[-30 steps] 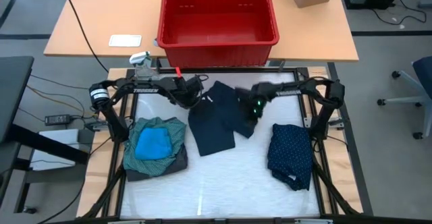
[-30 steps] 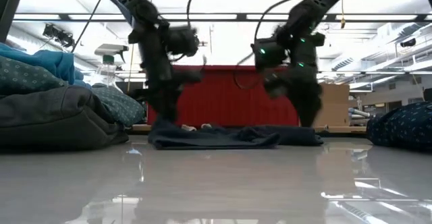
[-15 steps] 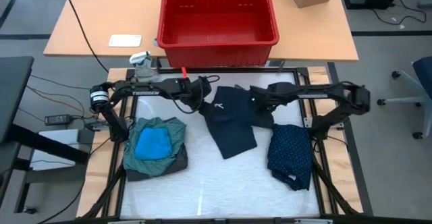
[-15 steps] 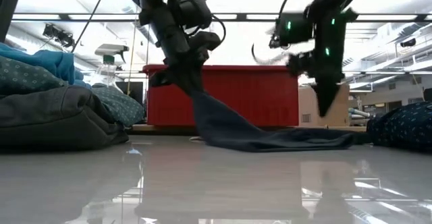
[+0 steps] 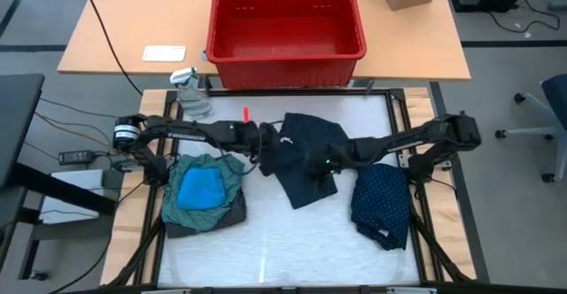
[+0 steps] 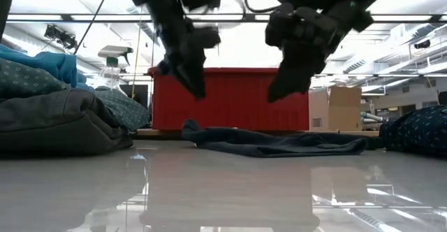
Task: Fold laundry
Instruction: Fold the dark blue shorts
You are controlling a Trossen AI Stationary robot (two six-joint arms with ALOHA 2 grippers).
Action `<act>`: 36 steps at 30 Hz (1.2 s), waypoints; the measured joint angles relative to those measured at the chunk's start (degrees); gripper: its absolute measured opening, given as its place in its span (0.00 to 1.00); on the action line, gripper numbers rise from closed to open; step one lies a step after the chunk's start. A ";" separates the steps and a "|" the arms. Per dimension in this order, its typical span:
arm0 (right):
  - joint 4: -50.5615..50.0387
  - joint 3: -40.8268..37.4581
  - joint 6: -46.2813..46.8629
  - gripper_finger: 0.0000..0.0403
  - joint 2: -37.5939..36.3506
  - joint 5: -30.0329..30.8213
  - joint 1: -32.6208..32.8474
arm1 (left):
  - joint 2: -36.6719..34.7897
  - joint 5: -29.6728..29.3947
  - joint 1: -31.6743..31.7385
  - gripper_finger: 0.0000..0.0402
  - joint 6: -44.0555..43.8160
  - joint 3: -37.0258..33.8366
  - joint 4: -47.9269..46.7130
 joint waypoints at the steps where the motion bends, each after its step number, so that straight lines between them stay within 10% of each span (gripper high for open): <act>1: 1.45 0.10 0.31 0.32 1.66 -1.06 0.46 | -0.38 -0.34 -0.07 0.25 5.55 0.27 0.32; 10: 9.05 2.62 -2.79 0.31 14.21 2.93 7.74 | -0.43 17.12 -0.70 0.29 49.02 -2.08 1.31; 16: 10.70 3.04 4.69 0.30 19.12 4.88 12.31 | 0.87 15.36 -0.67 0.29 54.88 -5.36 7.07; 23: -1.48 2.75 21.92 0.04 14.08 -3.94 15.14 | 1.73 15.21 -0.34 0.29 53.40 -6.89 8.64; 36: -14.64 2.73 27.18 0.30 -1.43 7.63 21.70 | 2.84 23.89 -6.02 0.29 59.34 -6.87 12.99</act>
